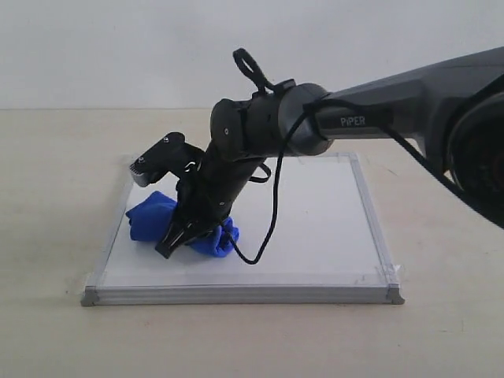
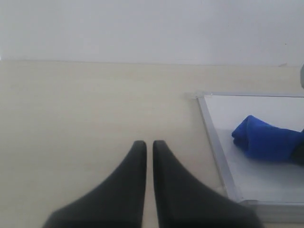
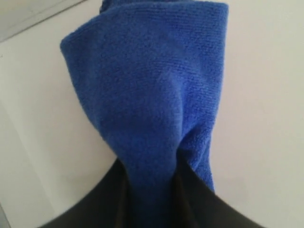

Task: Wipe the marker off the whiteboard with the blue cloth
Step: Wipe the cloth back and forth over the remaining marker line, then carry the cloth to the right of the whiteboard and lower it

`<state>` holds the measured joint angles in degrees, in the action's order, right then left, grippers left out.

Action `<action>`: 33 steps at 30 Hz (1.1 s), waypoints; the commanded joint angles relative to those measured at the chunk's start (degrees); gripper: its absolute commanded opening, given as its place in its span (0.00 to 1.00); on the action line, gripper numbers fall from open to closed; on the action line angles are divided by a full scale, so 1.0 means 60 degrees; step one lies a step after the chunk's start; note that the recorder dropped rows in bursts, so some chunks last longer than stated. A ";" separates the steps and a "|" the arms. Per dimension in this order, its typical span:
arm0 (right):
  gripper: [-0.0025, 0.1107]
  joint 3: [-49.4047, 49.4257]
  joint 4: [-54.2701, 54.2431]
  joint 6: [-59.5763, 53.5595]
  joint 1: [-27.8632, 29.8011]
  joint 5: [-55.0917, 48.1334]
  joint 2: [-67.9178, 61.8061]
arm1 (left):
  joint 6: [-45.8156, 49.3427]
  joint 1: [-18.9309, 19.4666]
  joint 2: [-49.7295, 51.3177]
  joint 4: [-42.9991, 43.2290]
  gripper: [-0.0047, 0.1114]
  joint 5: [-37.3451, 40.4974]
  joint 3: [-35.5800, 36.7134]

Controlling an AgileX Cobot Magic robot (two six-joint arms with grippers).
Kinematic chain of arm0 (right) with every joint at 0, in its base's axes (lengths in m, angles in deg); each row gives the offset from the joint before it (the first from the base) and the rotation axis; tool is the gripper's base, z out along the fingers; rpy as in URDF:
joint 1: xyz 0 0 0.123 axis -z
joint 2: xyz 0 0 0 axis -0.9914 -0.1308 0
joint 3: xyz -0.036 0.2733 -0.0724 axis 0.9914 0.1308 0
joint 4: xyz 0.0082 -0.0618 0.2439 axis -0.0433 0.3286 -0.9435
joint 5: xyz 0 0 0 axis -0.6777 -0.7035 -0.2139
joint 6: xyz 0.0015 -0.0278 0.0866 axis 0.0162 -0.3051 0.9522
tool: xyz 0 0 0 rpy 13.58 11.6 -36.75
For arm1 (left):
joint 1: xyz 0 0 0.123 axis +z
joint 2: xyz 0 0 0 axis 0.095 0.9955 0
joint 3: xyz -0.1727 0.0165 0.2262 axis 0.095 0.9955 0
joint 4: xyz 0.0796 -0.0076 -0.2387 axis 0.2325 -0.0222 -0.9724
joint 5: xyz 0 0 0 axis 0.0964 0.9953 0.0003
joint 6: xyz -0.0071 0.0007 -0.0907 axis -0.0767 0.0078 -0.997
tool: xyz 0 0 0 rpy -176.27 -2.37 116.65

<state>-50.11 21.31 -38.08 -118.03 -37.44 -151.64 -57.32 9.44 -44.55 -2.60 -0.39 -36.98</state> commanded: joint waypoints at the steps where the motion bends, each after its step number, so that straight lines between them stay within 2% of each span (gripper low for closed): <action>1: 0.02 0.0203 0.2653 0.2906 0.0640 -0.0351 -0.0069 | -0.0069 0.0011 -0.0029 0.0031 0.08 -0.0016 0.0036; 7: 0.02 0.0203 0.6043 0.5920 0.1664 -0.0983 -0.0069 | -0.0069 0.0011 -0.0029 0.0031 0.08 -0.0016 0.0036; 10: 0.02 0.0203 0.7026 0.7059 0.2030 -0.1572 -0.0069 | -0.0069 0.0011 -0.0029 0.0031 0.08 -0.0016 0.0036; 12: 0.02 0.0217 0.7129 0.7031 0.2134 -0.2038 -0.0069 | -0.0069 0.0011 -0.0029 0.0031 0.08 -0.0016 0.0036; 16: 0.02 0.0441 0.6432 0.6042 0.2055 -0.2625 -0.0040 | -0.0069 0.0011 -0.0029 0.0031 0.08 -0.0016 0.0036; 18: 0.02 0.0705 0.5674 0.5725 0.1966 -0.2166 0.0115 | -0.0069 0.0011 -0.0029 0.0031 0.08 -0.0016 0.0036; 21: 0.02 0.1538 0.3413 0.4345 0.1689 -0.0956 0.0836 | -0.0069 0.0011 -0.0029 0.0031 0.08 -0.0016 0.0036; 23: 0.02 0.1891 0.2261 0.3389 0.1589 -0.1119 0.1389 | -0.0069 0.0011 -0.0029 0.0031 0.08 -0.0016 0.0036; 25: 0.02 0.2377 0.2358 0.3666 0.1739 -0.0876 0.2217 | -0.0069 0.0011 -0.0029 0.0031 0.08 -0.0016 0.0036; 27: 0.02 0.2875 0.3300 0.5088 0.2117 -0.0442 0.3180 | -0.0069 0.0011 -0.0029 0.0031 0.08 -0.0016 0.0036; 29: 0.02 0.3347 0.4936 0.7359 0.2597 -0.0488 0.4005 | -0.0069 0.0011 -0.0029 0.0031 0.08 -0.0016 0.0036; 31: 0.02 0.3710 0.7508 1.0080 0.2887 -0.1425 0.4507 | -0.0069 0.0011 -0.0029 0.0031 0.08 -0.0016 0.0036; 32: 0.02 0.3994 0.9408 1.1811 0.2904 -0.2348 0.4561 | -0.0069 0.0011 -0.0029 0.0031 0.08 -0.0016 0.0036; 33: 0.02 0.4205 1.0114 1.2540 0.2885 -0.2653 0.4539 | -0.0069 0.0011 -0.0029 0.0031 0.08 -0.0016 0.0036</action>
<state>-27.01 71.22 25.31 -101.01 -48.71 -124.95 -57.32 9.44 -44.55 -2.60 -0.39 -36.98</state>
